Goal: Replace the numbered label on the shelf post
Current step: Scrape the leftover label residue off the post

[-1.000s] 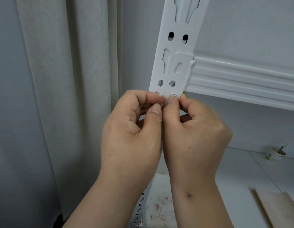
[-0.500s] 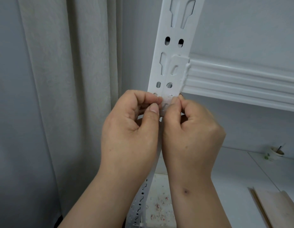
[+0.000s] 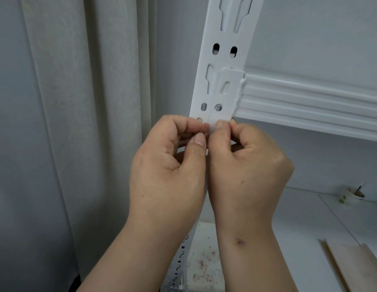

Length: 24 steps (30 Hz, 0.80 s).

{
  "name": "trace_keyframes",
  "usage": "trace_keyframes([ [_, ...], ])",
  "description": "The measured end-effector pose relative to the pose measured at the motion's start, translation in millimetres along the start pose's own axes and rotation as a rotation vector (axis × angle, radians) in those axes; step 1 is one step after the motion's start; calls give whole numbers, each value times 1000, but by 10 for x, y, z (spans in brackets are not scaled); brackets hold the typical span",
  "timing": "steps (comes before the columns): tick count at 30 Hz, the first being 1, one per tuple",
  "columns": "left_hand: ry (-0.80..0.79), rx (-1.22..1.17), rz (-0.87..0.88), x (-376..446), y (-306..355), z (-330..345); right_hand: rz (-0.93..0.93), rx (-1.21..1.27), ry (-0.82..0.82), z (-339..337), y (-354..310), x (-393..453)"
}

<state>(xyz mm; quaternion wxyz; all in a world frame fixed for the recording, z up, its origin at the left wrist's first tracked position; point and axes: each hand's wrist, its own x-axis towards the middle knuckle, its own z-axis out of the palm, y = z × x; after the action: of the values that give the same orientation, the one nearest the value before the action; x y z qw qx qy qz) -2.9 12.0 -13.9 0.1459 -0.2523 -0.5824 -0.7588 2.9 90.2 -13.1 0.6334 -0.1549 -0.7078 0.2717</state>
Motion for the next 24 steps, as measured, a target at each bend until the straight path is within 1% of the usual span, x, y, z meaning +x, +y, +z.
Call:
trace_keyframes([
  [7, 1, 14, -5, -1, 17, 4, 5, -10, 9, 8, 0, -16],
  [12, -1, 0, -19, -3, 20, -1, -28, -5, 18, -24, 35, -25],
  [17, -5, 8, -22, -6, 34, 4, 108, 82, -58, -28, -32, -18],
  [24, 0, 9, -8, -3, 10, 6, 94, 66, -30, -2, -29, 5],
])
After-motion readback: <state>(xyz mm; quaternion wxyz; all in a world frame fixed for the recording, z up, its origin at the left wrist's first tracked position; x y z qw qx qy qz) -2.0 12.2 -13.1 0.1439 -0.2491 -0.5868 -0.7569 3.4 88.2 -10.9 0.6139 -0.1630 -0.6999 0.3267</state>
